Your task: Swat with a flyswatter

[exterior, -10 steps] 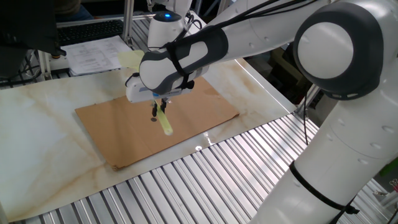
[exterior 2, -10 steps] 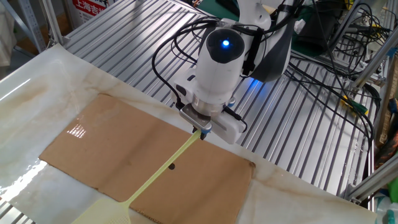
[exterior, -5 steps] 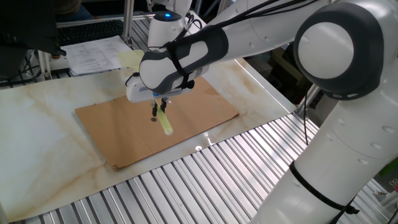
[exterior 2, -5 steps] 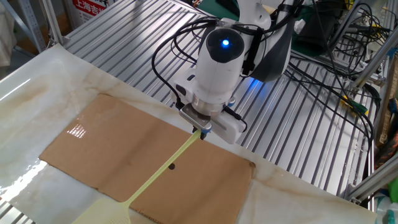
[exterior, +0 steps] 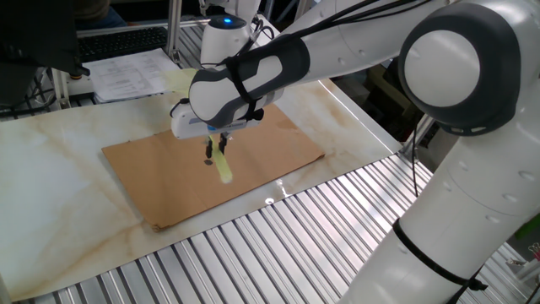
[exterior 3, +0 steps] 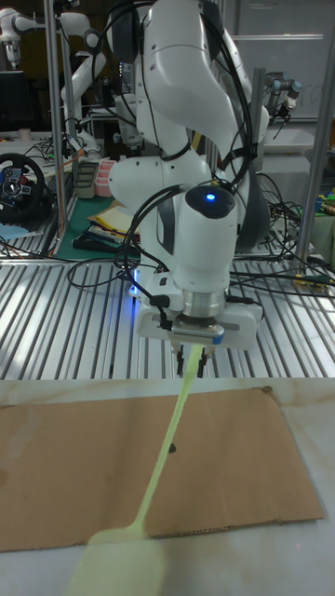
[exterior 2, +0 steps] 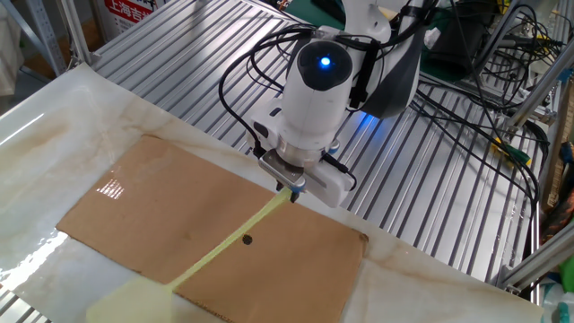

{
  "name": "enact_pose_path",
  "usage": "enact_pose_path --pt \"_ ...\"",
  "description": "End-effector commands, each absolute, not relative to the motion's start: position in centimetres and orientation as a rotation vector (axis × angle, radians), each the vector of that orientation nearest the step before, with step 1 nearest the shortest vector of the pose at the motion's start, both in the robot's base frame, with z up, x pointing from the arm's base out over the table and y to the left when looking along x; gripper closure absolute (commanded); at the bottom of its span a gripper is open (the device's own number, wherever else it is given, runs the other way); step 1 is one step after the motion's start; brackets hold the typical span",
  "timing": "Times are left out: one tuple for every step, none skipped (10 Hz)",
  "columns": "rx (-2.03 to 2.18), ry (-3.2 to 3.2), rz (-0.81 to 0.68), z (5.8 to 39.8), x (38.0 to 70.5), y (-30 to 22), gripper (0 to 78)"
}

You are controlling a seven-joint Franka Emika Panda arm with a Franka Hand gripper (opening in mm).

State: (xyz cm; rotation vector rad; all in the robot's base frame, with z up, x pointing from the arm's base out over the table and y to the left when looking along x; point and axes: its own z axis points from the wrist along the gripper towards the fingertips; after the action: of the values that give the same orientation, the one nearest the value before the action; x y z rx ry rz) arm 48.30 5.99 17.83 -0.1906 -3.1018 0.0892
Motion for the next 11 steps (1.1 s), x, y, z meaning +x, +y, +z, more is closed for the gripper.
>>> enact_pose_path --pt "-0.187 -3.104 0.087 18.0 48.4 6.0 0.1" --pt "-0.187 -3.104 0.087 18.0 48.4 6.0 0.1" --pt "-0.187 -3.104 0.087 18.0 48.4 6.0 0.1" --pt "-0.187 -3.104 0.087 18.0 48.4 6.0 0.1" --pt "-0.187 -3.104 0.087 18.0 48.4 6.0 0.1" --pt "-0.187 -3.104 0.087 18.0 48.4 6.0 0.1" --pt "-0.187 -3.104 0.087 18.0 48.4 6.0 0.1" --pt "-0.187 -3.104 0.087 18.0 48.4 6.0 0.1" --pt "-0.342 -3.077 0.092 23.6 48.9 8.1 0.1" --pt "-0.343 -3.076 0.091 23.7 48.9 8.2 0.1" --pt "-0.344 -3.077 0.092 23.7 48.9 8.2 0.1"
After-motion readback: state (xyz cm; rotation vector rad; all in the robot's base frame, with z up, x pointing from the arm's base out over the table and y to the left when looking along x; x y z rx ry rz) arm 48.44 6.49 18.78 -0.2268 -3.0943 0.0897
